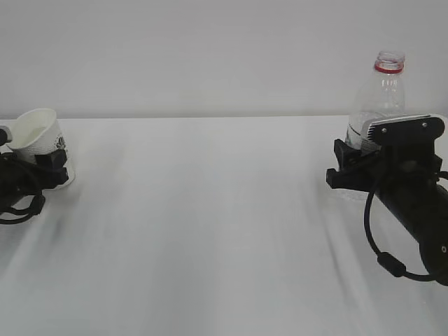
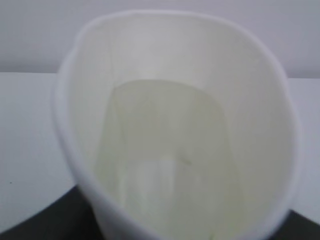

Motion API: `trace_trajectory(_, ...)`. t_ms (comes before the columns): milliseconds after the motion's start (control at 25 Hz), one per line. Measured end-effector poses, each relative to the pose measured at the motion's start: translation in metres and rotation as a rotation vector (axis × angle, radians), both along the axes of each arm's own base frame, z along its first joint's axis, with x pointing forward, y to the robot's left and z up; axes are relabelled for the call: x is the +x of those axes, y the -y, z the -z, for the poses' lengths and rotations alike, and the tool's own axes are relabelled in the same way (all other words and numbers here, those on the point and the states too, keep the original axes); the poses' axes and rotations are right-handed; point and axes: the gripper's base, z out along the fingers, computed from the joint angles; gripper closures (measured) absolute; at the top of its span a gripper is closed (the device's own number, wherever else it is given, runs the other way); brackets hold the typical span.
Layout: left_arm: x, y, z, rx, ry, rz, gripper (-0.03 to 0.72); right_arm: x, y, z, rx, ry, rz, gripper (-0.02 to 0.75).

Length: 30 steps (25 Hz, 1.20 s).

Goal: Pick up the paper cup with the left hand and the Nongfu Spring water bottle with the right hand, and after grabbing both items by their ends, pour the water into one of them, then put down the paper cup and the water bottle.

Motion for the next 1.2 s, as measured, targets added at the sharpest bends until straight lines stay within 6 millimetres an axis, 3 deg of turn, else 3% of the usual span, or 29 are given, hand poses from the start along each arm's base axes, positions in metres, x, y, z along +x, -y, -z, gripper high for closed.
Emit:
trace_trajectory(520, 0.015, -0.001, 0.007, 0.003, 0.046, -0.007, 0.257, 0.000, 0.000, 0.000, 0.002, 0.000, 0.000, 0.269)
trace_trajectory(640, 0.015, -0.001, 0.007, 0.036, 0.048, 0.001, 0.195, 0.000, 0.000, 0.000, 0.002, 0.000, 0.000, 0.269)
trace_trajectory(760, 0.015, -0.001, 0.008, 0.051, 0.047, 0.005, 0.062, 0.000, 0.000, 0.000, 0.002, 0.000, 0.000, 0.269)
trace_trajectory(840, 0.015, -0.001, 0.008, 0.054, 0.047, 0.005, 0.022, 0.000, 0.000, 0.000, 0.002, 0.000, 0.000, 0.269)
trace_trajectory(1040, 0.010, -0.001, 0.008, 0.055, 0.036, 0.005, 0.006, 0.000, 0.000, 0.000, 0.002, 0.000, 0.000, 0.269)
trace_trajectory(1200, 0.004, -0.001, -0.004, 0.055, 0.052, 0.004, 0.010, 0.000, 0.000, 0.000, 0.002, 0.000, 0.000, 0.269)
